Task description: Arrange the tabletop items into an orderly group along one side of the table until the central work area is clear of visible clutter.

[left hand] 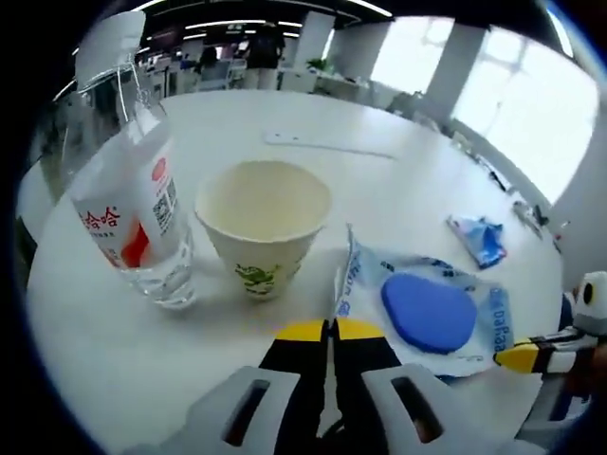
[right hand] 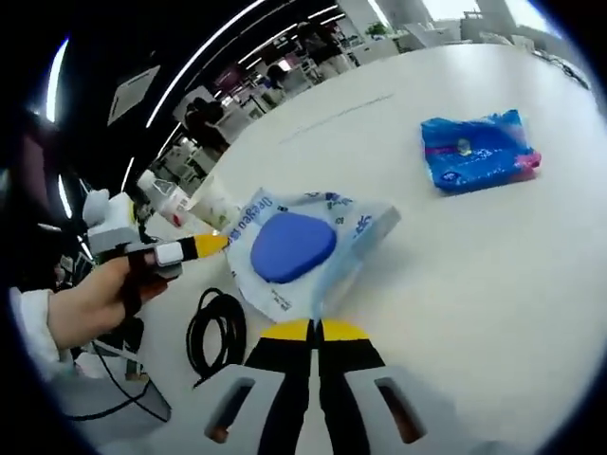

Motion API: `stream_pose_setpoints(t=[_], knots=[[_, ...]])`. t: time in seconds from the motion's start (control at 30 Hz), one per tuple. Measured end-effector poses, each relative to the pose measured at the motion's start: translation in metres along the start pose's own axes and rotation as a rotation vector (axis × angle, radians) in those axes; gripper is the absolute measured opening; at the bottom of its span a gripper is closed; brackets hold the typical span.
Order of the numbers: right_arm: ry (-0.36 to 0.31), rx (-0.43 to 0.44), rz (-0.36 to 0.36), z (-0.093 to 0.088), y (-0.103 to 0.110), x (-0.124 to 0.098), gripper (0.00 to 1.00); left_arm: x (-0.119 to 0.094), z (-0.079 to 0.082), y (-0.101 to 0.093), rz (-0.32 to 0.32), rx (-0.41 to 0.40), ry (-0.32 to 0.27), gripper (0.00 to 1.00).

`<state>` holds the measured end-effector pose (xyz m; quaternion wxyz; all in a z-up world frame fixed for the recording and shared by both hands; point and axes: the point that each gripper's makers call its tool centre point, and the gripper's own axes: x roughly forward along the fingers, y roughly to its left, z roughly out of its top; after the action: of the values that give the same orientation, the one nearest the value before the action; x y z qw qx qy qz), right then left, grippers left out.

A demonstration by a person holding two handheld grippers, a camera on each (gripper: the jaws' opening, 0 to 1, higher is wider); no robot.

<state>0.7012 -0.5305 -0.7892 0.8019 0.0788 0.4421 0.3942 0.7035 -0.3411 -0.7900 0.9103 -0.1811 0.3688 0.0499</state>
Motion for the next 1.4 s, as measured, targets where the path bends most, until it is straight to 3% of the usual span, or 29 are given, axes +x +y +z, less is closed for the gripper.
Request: stream_pose_setpoints(t=[0.2,0.37,0.6,0.93,1.4], knots=[[-0.025,-0.085,-0.021,0.020,-0.008,-0.015,0.00,-0.012,0.002,-0.013,-0.036,-0.013,-0.029,0.00],[-0.077,-0.106,-0.035,0.050,-0.013,-0.020,0.00,-0.024,0.012,-0.020,-0.058,-0.059,-0.061,0.00],[-0.133,-0.217,-0.050,0.086,-0.014,-0.019,0.00,-0.036,0.025,-0.028,-0.076,-0.054,-0.092,0.00],[-0.126,-0.260,-0.069,0.096,-0.019,-0.017,0.00,-0.039,0.030,-0.036,-0.101,-0.049,-0.110,0.00],[-0.103,-0.276,-0.073,0.100,-0.031,0.002,0.00,-0.023,0.029,-0.032,-0.087,-0.046,-0.098,0.00]])
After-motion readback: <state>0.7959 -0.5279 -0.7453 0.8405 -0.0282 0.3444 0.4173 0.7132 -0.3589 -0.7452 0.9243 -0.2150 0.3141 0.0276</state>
